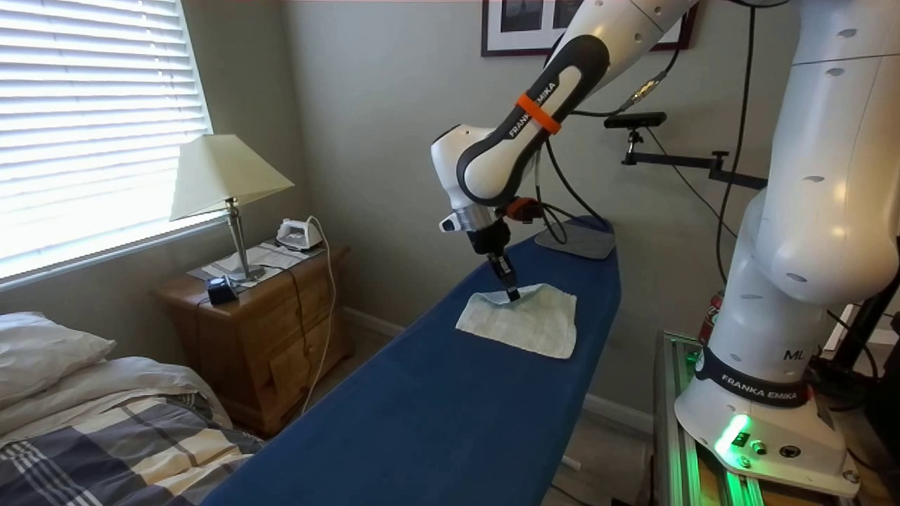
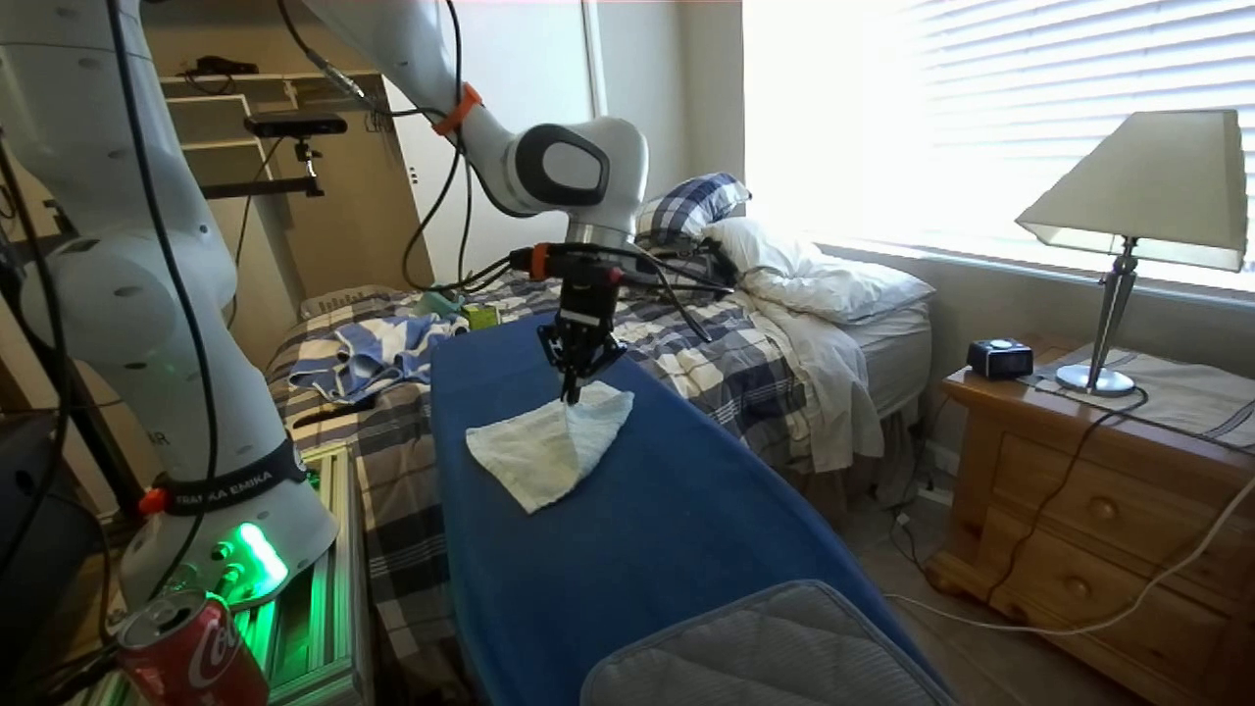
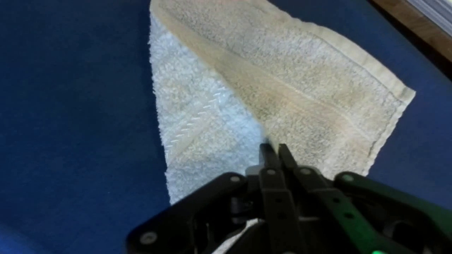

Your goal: Fold the light blue cloth into a triangular shape

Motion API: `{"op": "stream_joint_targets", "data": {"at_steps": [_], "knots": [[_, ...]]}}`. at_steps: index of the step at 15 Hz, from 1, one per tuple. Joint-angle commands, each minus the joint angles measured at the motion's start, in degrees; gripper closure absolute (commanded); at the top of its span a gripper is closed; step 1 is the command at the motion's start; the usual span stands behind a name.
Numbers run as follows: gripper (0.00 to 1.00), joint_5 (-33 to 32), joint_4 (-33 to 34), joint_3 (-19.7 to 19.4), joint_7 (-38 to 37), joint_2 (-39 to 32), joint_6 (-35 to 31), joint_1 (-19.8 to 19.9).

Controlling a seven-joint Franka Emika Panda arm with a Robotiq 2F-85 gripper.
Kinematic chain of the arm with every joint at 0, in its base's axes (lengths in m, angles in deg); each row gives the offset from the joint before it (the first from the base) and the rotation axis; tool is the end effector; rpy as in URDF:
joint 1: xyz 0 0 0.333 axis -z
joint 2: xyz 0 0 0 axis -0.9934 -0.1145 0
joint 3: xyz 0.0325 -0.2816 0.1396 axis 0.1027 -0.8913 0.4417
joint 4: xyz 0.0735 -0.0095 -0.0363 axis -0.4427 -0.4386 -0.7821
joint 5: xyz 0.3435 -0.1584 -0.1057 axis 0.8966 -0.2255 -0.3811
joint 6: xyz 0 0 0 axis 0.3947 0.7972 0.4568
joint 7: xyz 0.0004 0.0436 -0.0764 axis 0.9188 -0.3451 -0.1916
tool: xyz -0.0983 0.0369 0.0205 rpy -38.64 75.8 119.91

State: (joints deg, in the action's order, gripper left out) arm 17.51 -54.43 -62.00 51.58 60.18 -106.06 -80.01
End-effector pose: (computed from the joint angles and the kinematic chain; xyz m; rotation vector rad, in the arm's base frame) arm 0.4486 -0.0469 0.2658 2.9207 0.9215 -0.6320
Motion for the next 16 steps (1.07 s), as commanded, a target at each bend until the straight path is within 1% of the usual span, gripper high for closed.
{"op": "stream_joint_targets", "data": {"at_steps": [1,4,9,16], "knots": [[0.95,-1.80,-4.65,0.67,-1.30,3.86,0.08,-1.22],[0.95,-2.24,-7.55,1.19,-1.80,5.77,-1.14,-2.06],[0.96,-1.73,-11.62,1.95,-1.62,9.26,-1.15,-3.52],[0.96,-0.71,-14.58,3.05,-0.74,11.21,-0.31,-5.97]]}}
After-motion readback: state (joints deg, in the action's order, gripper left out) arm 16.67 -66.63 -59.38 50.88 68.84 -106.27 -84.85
